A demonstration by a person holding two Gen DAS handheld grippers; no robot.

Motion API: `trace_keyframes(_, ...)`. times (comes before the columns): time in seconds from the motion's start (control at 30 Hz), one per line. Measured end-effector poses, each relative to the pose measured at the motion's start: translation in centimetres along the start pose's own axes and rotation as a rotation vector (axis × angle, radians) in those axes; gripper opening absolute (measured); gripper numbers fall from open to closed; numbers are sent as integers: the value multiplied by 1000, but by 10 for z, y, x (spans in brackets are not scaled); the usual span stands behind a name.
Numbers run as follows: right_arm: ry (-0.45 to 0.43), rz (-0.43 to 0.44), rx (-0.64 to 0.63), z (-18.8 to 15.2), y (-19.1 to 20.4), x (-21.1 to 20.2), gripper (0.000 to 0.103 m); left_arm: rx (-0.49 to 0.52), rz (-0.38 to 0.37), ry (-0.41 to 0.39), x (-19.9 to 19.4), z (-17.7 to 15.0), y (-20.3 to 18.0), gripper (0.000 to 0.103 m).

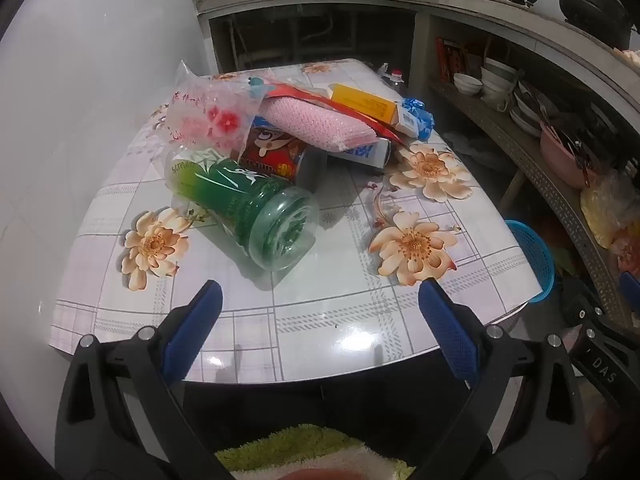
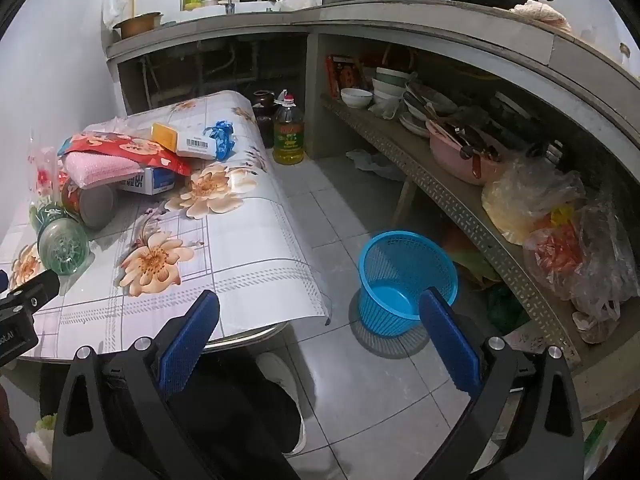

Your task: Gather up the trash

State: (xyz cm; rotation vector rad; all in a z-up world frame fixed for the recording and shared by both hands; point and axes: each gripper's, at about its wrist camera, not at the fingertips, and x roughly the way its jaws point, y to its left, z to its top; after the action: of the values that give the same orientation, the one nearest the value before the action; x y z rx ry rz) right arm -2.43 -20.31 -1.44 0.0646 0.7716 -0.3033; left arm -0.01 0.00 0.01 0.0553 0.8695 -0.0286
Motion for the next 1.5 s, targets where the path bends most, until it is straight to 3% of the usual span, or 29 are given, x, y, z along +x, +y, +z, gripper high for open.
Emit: trace_keyframes(1.5,-3,1,-14,4,5,-4,97,-12,-13,2,2,-1,4,94)
